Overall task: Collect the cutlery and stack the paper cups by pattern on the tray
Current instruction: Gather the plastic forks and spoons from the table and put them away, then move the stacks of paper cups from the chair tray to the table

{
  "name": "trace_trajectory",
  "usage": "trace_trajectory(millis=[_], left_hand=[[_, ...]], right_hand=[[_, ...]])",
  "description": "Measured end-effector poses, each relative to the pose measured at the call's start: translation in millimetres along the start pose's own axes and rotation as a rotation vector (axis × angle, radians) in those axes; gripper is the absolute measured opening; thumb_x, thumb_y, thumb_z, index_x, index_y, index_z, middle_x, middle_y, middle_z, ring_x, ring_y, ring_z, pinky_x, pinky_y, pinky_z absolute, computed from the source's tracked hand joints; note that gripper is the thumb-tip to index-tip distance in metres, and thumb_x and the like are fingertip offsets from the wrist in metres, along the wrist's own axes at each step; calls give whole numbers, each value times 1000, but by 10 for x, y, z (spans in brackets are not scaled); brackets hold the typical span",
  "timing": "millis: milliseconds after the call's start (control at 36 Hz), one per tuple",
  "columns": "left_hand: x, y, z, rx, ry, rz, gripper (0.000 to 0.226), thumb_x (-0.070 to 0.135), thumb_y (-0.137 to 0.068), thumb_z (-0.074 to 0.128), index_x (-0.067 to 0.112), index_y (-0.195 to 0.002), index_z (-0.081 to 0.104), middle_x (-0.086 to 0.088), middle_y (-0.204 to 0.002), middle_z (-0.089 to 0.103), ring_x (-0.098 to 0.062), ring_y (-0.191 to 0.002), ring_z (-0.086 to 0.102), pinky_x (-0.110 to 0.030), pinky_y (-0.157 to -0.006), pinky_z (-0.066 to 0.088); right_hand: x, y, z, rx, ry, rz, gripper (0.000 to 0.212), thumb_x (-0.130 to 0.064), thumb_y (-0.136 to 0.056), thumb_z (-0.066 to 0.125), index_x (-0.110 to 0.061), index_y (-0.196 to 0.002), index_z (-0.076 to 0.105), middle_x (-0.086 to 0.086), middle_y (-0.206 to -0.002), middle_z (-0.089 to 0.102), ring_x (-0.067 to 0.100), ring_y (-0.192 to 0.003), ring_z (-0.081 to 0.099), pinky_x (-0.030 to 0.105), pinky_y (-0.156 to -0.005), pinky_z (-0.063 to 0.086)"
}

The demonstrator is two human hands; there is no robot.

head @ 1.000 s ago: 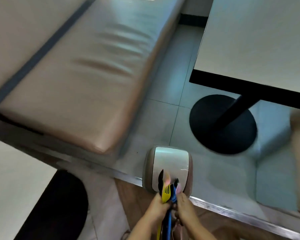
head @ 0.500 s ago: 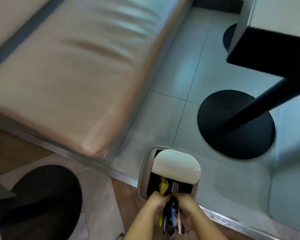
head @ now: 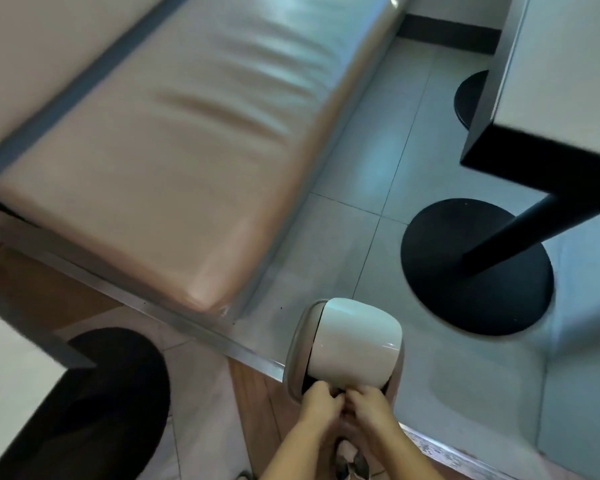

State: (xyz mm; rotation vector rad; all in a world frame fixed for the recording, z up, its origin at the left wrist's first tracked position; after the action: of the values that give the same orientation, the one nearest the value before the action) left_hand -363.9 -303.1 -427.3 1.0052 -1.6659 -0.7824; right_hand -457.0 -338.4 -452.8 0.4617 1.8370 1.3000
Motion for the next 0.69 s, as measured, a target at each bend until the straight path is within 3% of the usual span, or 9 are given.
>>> trace_trajectory(millis=[56,83,167,250,333,389,444,583,694], left_hand=[[40,211,-46,10,-46,24,31,13,-92,48,5,-120,59,-9,-121,64,-17,-114,57,-20,-78,39],[56,311,-78,30,-61,43,31,12,-92,47,8,-121,58,-8,-123,63,-16,-115,57,-19,-80,39],[165,662,-227,94,-143,108,31,16,-94,42,10,-122,55,-11,-126,59,-21,-117,54,-23,-91,37],[302,1018,-428,188,-172,171,39,16,-93,41,13,-131,49,-12,-135,48,-22,-121,50,-15,-88,32],[446,1441,-679,275,-203,227,44,20,-92,41,15,-135,45,-12,-133,46,-23,-120,48,-24,-95,33],[494,1741,-872,358,-170,258,44,32,-89,35,12,-126,49,-11,-128,47,-24,-117,48,-29,-96,35],[551,2066,-1089,466,-134,291,39,32,-89,38,12,-120,51,-7,-125,49,-21,-117,47,-27,-97,36],[590,2820,-1659,746,-61,389,27,14,-91,50,14,-118,49,-1,-122,50,-11,-115,47,-13,-94,28],[385,3424,-2095,953,-38,391,26,17,-92,49,16,-118,49,3,-120,50,-11,-114,48,-15,-94,32]], right_hand=[[-146,237,-31,8,173,-100,17,-8,-92,47,-15,-92,63,2,-94,67,19,-96,62,14,-68,46],[-227,351,-37,13,244,-153,18,-8,-92,49,-19,-98,62,0,-97,67,16,-100,62,14,-70,45],[-455,702,-20,2,360,-253,31,-1,-87,51,-30,-80,59,-12,-78,66,13,-87,63,25,-86,49],[-719,1089,-3,4,412,-363,43,3,-84,49,-37,-69,55,-26,-56,62,1,-67,61,14,-74,49],[-987,1411,8,13,441,-548,64,6,-80,50,-54,-60,60,-43,-63,56,-15,-71,58,4,-66,42],[-1179,1694,39,18,500,-667,74,4,-79,54,-70,-70,50,-34,-75,61,-16,-76,57,3,-66,41],[-1388,1996,92,31,534,-813,73,2,-77,60,-70,-71,50,-13,-73,63,-12,-78,57,3,-68,40],[-1855,2646,382,41,626,-1104,64,-1,-75,60,-64,-80,52,-15,-80,57,5,-69,61,6,-67,41],[-2137,3250,764,-54,762,-1205,31,-1,-81,54,-27,-92,65,-7,-91,58,15,-82,61,23,-75,44]])
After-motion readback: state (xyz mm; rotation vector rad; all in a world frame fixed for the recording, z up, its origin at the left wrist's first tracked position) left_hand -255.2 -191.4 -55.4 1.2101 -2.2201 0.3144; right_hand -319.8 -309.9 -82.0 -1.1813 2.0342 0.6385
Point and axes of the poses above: each hand's wrist, its own y-axis away from the middle knuckle, its own z-axis out of the palm, x = y × z, the point moved 5 cm from there along -y, towards the middle knuckle
